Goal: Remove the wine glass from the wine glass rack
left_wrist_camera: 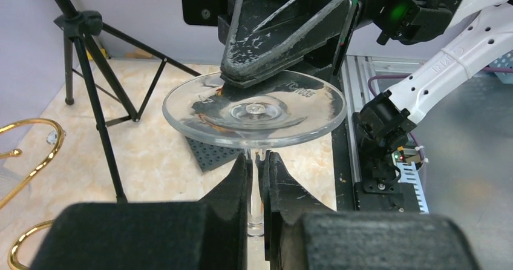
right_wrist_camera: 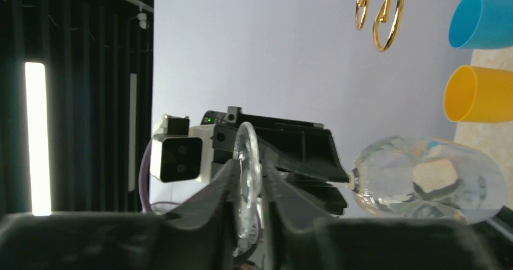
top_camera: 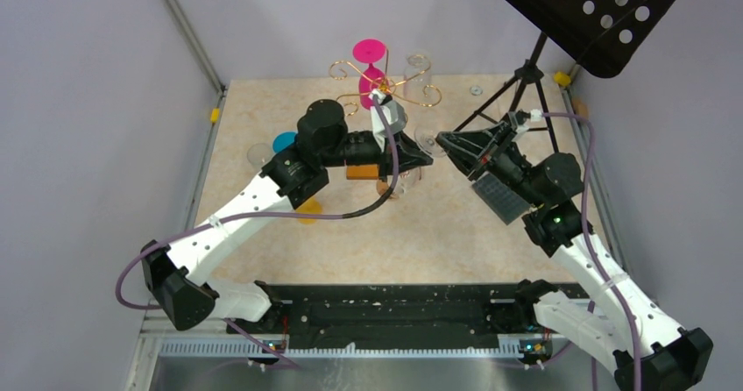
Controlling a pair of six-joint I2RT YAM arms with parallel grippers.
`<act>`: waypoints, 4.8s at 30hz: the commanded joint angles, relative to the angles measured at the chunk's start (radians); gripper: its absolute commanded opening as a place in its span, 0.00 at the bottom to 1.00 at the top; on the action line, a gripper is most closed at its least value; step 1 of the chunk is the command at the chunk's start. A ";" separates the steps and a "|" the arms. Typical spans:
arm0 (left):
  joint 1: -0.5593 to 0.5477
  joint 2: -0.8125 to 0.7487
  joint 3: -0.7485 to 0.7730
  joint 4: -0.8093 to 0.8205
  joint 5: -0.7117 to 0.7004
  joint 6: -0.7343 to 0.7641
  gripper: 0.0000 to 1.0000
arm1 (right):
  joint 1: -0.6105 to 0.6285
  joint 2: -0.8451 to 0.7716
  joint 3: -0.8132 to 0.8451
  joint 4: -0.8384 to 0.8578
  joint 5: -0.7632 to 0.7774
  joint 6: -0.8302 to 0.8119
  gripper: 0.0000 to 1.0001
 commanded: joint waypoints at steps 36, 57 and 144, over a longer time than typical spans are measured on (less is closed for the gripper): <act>-0.003 -0.116 -0.050 0.729 -0.687 -0.631 0.00 | 0.210 0.109 -0.103 0.716 0.202 -0.283 0.82; -0.003 -0.167 -0.151 0.884 -0.665 -0.828 0.00 | 0.260 0.299 0.002 1.111 0.097 -0.279 0.41; -0.003 -0.850 -0.259 -0.071 -0.980 -0.129 0.84 | 0.603 0.549 0.669 -0.928 0.425 -1.329 0.00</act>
